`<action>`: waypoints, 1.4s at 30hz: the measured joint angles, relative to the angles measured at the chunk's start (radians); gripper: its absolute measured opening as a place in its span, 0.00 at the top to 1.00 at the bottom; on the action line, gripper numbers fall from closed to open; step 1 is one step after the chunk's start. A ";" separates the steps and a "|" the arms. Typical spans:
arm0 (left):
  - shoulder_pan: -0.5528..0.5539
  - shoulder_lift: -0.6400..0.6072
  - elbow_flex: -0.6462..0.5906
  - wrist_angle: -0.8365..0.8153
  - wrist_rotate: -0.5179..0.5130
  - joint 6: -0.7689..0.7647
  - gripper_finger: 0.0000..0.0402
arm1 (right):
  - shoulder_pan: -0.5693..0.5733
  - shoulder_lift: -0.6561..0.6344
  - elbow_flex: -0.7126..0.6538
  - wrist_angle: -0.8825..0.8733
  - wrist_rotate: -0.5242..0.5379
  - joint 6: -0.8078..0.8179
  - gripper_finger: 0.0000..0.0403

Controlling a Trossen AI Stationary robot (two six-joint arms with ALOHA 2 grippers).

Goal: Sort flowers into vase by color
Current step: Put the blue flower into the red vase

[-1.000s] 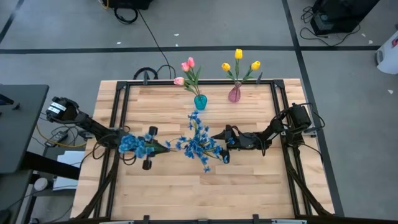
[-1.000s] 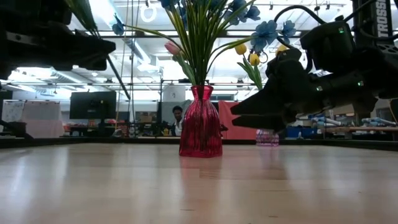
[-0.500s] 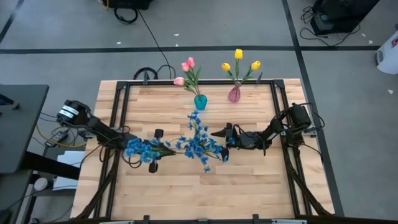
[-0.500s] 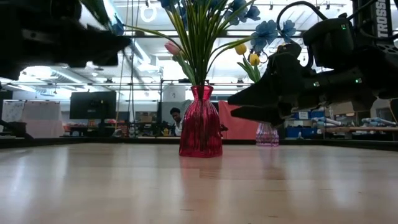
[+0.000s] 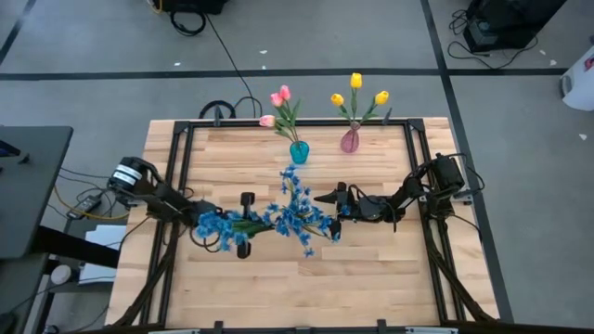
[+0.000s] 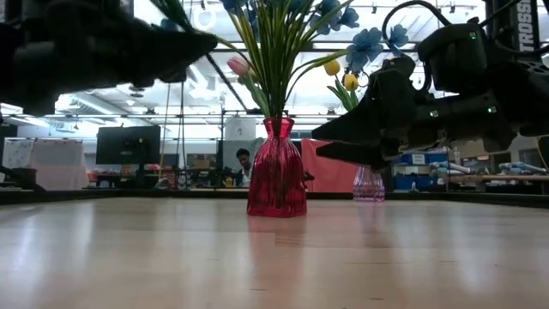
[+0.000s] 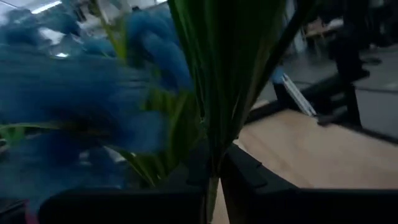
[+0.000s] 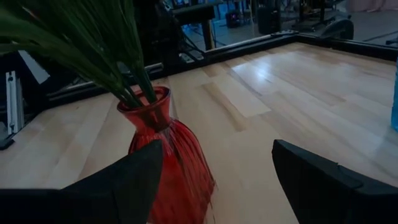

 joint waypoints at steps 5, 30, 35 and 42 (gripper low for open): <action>-0.011 0.056 0.035 0.000 0.045 0.090 0.93 | 0.000 0.000 0.000 0.000 -0.005 0.000 0.22; 0.063 0.083 0.092 -0.030 0.045 0.231 0.93 | 0.002 0.000 0.004 -0.001 -0.025 0.023 0.22; 0.044 0.083 0.088 -0.031 0.041 0.210 0.92 | 0.002 0.000 0.005 -0.031 -0.072 0.070 0.22; -0.048 0.067 0.061 -0.006 -0.091 0.226 0.92 | 0.007 0.001 0.016 -0.174 -0.147 0.075 0.23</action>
